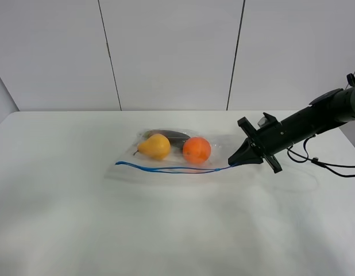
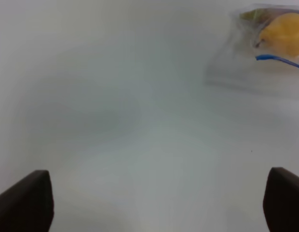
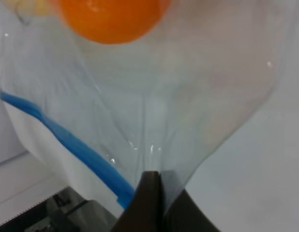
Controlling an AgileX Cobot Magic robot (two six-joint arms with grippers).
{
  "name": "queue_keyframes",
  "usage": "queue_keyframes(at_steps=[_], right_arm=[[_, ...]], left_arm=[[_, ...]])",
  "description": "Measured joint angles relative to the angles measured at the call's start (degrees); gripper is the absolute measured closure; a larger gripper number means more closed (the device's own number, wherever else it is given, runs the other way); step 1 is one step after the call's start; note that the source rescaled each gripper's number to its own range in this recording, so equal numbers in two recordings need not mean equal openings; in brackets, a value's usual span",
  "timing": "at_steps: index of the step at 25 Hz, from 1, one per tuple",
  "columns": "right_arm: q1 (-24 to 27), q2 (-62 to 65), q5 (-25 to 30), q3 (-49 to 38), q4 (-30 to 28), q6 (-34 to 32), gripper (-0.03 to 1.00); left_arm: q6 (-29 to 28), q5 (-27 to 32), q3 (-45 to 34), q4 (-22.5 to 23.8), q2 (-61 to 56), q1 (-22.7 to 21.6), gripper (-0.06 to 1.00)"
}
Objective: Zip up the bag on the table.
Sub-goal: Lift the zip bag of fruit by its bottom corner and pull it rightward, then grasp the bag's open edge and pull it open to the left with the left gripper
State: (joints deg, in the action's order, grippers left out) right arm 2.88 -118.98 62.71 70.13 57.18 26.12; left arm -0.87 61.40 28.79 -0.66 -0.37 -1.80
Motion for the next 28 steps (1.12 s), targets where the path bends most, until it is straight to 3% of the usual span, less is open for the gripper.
queue_keyframes(at_steps=[13,28], right_arm=[[0.0,0.0,5.1,0.0,6.0,3.7,0.97],[0.0,0.0,5.6,0.0,6.6,3.7,0.97]], left_arm=[[0.0,0.0,0.0,0.0,0.0,0.0,-0.06],[0.0,-0.7,0.0,-0.1,0.0,0.0,-0.06]])
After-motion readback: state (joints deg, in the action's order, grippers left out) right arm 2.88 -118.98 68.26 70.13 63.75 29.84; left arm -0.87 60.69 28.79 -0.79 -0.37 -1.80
